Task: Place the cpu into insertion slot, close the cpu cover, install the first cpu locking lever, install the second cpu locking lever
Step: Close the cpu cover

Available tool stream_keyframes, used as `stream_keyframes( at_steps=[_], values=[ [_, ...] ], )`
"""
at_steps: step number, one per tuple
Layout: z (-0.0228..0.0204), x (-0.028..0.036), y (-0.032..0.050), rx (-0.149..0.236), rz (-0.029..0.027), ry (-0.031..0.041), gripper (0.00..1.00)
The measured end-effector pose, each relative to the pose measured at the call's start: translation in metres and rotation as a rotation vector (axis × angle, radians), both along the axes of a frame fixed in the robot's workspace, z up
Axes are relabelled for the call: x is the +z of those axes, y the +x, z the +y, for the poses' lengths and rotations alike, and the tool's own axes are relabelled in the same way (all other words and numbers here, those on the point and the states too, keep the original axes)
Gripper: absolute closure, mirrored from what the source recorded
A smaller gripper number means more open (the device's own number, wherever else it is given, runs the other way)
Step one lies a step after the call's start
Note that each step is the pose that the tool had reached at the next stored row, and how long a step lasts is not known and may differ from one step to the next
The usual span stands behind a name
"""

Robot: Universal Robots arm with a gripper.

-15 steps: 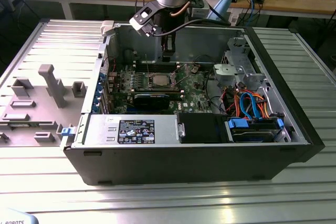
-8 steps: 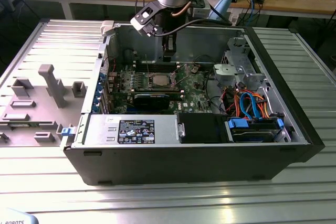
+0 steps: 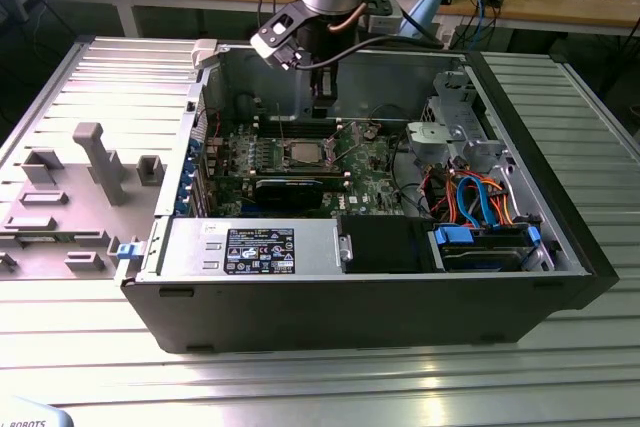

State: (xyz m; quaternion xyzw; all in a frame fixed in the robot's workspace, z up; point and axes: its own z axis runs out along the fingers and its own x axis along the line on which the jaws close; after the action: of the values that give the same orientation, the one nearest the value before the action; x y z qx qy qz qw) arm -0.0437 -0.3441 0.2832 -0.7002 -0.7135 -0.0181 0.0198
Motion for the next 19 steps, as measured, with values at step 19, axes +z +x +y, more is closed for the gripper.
stream_keyframes(
  at_steps=[19],
  values=[
    [0.0,-0.0101,0.0048,0.0,0.0001,-0.007,0.89]
  ],
)
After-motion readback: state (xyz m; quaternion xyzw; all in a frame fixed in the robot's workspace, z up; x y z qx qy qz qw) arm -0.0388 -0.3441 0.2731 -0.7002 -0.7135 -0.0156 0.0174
